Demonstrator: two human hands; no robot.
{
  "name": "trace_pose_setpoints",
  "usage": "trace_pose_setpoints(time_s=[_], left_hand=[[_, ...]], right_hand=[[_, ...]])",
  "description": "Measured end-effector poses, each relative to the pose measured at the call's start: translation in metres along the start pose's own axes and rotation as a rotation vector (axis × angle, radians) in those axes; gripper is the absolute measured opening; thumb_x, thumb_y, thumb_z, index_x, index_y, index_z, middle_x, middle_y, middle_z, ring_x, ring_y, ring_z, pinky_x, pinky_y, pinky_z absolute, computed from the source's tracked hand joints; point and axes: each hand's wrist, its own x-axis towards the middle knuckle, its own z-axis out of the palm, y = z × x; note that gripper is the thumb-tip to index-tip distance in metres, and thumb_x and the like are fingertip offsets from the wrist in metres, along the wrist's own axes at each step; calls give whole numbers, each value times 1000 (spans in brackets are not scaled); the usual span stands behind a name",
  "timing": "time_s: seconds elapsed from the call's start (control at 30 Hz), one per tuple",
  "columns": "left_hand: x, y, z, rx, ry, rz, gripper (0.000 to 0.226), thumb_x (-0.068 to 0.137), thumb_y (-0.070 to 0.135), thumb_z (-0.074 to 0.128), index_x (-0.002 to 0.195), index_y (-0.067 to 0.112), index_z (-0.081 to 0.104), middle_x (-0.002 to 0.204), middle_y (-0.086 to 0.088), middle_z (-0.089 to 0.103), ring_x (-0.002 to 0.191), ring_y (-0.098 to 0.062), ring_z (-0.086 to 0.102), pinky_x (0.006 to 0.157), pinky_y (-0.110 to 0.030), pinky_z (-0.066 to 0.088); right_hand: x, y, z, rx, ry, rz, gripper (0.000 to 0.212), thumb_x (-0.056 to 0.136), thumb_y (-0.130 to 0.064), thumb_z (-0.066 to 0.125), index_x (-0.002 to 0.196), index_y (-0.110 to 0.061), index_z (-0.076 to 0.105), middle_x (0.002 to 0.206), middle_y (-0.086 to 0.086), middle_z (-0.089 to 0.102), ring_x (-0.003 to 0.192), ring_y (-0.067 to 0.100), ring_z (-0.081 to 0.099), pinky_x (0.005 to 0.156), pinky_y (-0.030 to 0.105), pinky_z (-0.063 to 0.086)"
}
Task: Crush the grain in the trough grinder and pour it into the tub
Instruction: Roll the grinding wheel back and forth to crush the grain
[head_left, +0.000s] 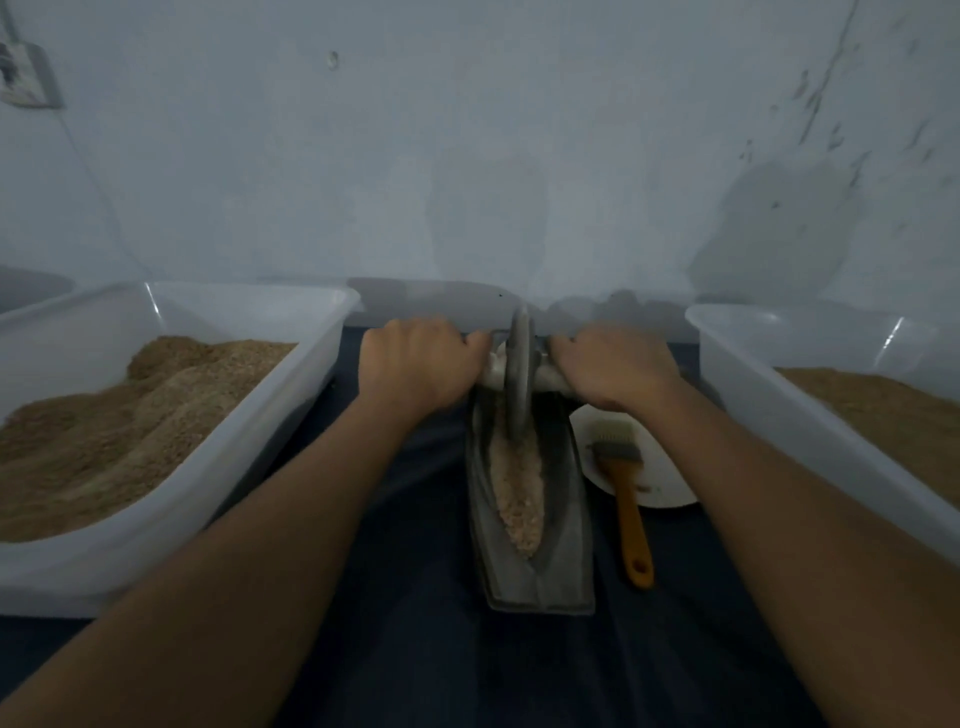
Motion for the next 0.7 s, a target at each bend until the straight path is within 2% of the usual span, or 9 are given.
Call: trace_pose_setpoints(time_s=[0.07,0.13,0.17,0.27,0.37,0.47,0.6,0.7], left_hand=[[-12,1,-4,-6,35,-43,42,98,43,18,84,17,48,69,0,41,67,-24,43,60,-32,33],[-31,1,-4,34,126,64,19,102,31,33,88,19,39,74,0,39,69,-25,43,60,-35,35],[-44,2,-5,44,137,117,14,101,25,34,89,20,36,77,-1,40,68,-24,43,58,-34,33],[-70,-5,-8,-11,169,146,21,99,31,27,84,21,37,76,4,48,62,-22,43,56,-33,26],[-97,-4,-17,-107,262,105,33,100,36,22,75,24,41,64,6,50,55,-21,45,57,-35,30],[-111,0,-22,-128,311,103,33,102,33,27,74,23,42,62,6,45,55,-21,42,59,-37,31],[-102,2,-19,-78,351,105,34,101,33,28,71,25,39,59,7,43,52,-19,39,57,-35,27],[-79,-4,-11,20,254,119,31,99,31,32,70,24,37,59,8,42,50,-17,38,52,-29,24]], right_hand=[[-8,-4,0,-6,29,10,32,105,-33,25,87,-16,44,80,4,51,69,20,46,60,33,35],[-24,-10,-3,2,65,52,50,101,-42,18,77,-14,53,73,3,55,64,20,48,56,33,29],[-33,-14,-4,-22,95,47,54,97,-43,12,75,-15,54,70,0,52,62,19,46,55,33,26],[-71,-27,-10,-151,225,-52,54,85,-42,-5,71,-22,44,65,-7,40,59,16,40,55,33,27],[-103,-38,-17,-121,334,-32,47,97,-40,8,68,-24,42,60,-10,37,52,17,39,55,33,28],[-117,-38,-14,-118,412,-35,41,103,-37,20,70,-25,41,61,-11,33,53,16,36,58,35,27],[-110,-35,-11,-77,394,-15,43,100,-39,17,65,-27,39,55,-10,34,47,11,32,53,32,26],[-83,-30,-9,-182,267,-20,52,92,-42,1,69,-24,44,61,-8,37,55,14,37,54,30,21]])
